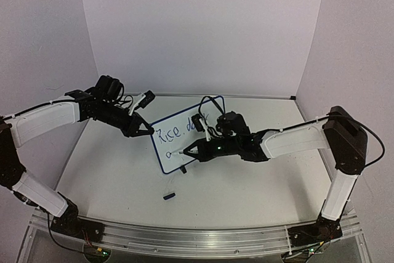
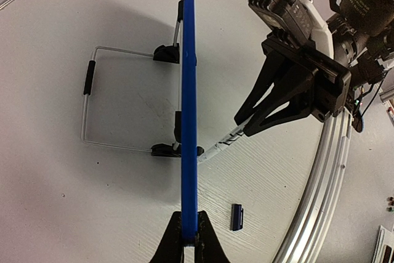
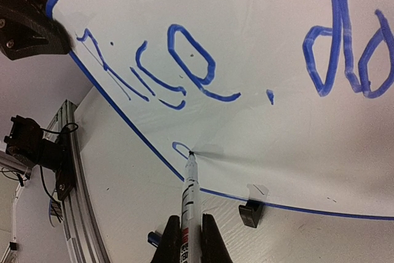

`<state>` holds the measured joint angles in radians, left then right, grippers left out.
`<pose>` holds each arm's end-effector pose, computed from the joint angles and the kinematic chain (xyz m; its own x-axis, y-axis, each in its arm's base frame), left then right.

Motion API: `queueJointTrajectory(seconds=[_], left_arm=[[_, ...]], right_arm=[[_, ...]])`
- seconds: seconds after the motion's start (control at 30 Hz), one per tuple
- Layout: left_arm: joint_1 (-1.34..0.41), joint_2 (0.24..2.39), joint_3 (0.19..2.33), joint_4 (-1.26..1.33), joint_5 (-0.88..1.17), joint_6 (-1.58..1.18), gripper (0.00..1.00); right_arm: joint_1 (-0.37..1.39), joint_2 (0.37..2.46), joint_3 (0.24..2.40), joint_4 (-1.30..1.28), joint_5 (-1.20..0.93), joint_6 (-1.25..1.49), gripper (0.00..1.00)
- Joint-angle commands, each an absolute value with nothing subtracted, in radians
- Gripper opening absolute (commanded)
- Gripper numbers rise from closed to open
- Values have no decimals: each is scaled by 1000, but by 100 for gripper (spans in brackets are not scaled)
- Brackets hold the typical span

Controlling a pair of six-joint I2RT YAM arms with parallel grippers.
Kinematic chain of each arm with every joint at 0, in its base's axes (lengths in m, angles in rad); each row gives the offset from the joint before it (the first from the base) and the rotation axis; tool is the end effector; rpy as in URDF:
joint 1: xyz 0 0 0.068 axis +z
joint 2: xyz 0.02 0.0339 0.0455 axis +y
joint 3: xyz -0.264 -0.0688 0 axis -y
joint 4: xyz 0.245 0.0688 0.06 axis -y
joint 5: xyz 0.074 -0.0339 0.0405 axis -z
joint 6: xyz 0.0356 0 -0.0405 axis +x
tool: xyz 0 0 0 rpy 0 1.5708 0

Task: Write a sentence on the whiteboard
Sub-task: Write with the whiteboard marker on the whiteboard.

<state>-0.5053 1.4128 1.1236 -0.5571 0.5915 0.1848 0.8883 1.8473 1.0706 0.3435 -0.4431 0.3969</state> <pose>0.2520 -0.1621 0.2843 -0.5108 0.4569 -0.7282 0.8333 0.4715 -0.2887 0.2437 0.3241 0.1940 -0.6101 -0.1969 -0.7675 -0.7706 0.3729 0.5168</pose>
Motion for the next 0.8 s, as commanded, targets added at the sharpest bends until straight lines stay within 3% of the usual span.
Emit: queueJointTrajectory(seconds=[0.0, 0.77], left_arm=[[-517, 1430, 1141, -586, 599, 186, 0], [-518, 1432, 1142, -586, 598, 186, 0]], right_arm=[[885, 1860, 1062, 371, -417, 400, 0], [892, 1948, 1088, 385, -455, 414, 0]])
